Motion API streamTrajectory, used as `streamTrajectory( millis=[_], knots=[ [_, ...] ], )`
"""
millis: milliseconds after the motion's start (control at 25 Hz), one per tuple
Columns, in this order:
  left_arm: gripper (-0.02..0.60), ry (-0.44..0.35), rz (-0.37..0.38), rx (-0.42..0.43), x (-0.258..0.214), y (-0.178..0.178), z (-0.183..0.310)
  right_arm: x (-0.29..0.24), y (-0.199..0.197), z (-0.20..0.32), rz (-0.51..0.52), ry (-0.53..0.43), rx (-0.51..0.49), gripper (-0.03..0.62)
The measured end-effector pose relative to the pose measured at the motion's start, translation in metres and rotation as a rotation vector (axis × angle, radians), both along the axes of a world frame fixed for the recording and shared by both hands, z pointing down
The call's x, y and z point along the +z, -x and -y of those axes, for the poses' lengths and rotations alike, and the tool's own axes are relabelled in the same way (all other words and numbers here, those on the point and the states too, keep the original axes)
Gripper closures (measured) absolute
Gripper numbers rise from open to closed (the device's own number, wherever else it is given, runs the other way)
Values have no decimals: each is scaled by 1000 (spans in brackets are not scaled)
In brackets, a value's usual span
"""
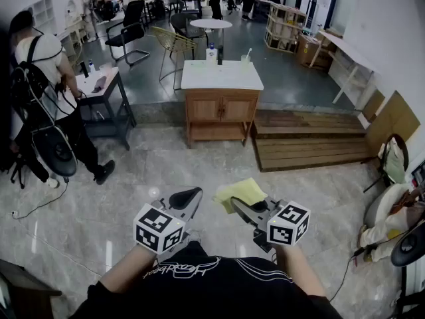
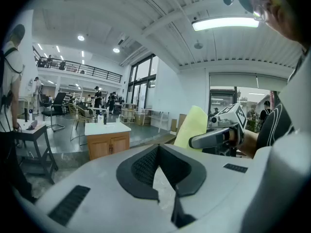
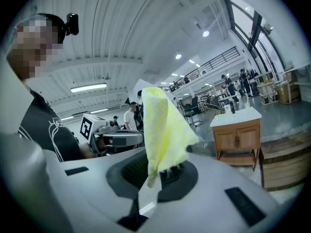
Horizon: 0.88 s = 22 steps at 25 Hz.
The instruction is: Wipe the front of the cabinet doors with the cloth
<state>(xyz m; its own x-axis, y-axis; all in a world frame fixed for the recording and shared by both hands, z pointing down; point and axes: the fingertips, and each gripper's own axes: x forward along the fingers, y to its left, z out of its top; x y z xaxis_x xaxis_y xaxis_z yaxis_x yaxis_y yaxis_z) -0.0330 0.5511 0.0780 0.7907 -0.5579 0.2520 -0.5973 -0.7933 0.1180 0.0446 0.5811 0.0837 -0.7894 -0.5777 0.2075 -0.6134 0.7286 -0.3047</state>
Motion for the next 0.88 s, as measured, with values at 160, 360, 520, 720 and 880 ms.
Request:
streamTrajectory(
  millis=[160, 360, 520, 720, 880],
  knots=[
    [575, 5, -2, -3, 3, 2, 14, 1, 2, 15, -1, -6, 1, 553],
    [575, 35, -2, 10, 12, 1, 35, 8, 4, 35, 1, 15, 5, 553],
    [575, 64, 10, 31, 22, -2, 61, 19, 3, 61, 9, 48, 22, 553],
    [575, 102, 16, 39, 36, 0, 108, 36, 5, 108, -2, 79, 43, 553],
    [575, 137, 24, 29, 49, 13, 156, 50, 17, 154, 7, 110, 44, 553]
  ],
)
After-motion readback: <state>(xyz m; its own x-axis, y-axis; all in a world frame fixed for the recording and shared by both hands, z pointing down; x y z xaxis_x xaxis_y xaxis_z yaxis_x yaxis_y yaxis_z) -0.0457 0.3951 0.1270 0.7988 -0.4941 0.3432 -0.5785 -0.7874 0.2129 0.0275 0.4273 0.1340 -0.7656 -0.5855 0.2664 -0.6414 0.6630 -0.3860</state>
